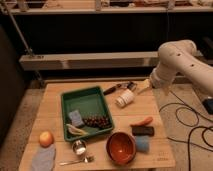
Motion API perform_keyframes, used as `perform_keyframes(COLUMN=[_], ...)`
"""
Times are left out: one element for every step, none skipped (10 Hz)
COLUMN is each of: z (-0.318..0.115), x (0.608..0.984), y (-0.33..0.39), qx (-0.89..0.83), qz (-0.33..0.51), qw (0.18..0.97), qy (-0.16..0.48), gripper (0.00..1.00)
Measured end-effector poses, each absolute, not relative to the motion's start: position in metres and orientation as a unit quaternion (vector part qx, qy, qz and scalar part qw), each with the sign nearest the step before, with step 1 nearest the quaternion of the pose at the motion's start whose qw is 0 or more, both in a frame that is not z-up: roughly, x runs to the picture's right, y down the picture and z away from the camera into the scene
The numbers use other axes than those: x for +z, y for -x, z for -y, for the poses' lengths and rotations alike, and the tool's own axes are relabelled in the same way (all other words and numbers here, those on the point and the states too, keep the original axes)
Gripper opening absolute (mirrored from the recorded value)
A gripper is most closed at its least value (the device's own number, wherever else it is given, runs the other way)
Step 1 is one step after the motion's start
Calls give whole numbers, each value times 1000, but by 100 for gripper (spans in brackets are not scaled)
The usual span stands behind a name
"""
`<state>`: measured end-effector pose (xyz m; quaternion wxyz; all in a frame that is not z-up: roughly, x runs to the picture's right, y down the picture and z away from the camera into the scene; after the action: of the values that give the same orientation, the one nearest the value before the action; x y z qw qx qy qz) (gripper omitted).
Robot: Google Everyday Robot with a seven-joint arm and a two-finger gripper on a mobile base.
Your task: Place eraser in metal cup
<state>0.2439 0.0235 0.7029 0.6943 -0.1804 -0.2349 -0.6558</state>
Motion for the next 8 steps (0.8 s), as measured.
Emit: perform_keyframes(z=[-38,-49,-64,-81,-93,-101,-100,-99], x=[691,681,666,651,641,636,636,637], y=[-249,-254,-261,-269,-272,-274,-274,-271], qx=[-660,-661,-662,-662,-662,-661,-662,-663], qz=[245,251,257,263,267,270,270,271], qw=[690,688,686,686,684,683,683,681], qy=[171,164,156,151,151,152,152,151], gripper=[80,80,80,80,80,80,80,80])
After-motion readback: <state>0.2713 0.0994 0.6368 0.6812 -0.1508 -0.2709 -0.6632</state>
